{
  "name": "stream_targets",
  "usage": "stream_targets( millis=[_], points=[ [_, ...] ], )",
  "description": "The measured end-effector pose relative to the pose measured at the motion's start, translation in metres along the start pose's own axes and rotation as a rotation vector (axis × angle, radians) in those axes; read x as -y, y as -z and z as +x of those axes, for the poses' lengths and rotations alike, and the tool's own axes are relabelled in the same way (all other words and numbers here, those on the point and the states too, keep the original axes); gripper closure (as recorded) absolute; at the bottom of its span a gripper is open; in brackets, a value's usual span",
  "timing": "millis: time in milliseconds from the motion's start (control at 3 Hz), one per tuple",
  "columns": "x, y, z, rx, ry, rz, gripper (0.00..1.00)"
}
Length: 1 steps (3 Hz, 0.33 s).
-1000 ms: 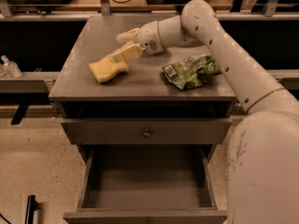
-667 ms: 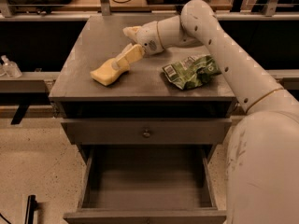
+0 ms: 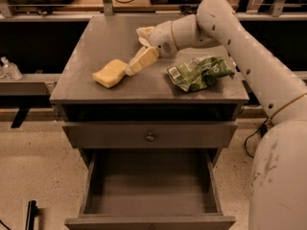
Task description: Pick sponge from middle drawer and place on counter
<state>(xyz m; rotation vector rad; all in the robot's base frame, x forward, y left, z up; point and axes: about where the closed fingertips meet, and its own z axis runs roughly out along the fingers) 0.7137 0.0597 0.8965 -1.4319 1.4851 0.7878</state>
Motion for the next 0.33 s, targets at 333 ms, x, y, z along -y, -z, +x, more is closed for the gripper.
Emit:
stream_targets(
  millis=[333],
  points=[
    [-0.0016,0.0025,0.0006,-0.004,0.0,0.001,0.0]
  ],
)
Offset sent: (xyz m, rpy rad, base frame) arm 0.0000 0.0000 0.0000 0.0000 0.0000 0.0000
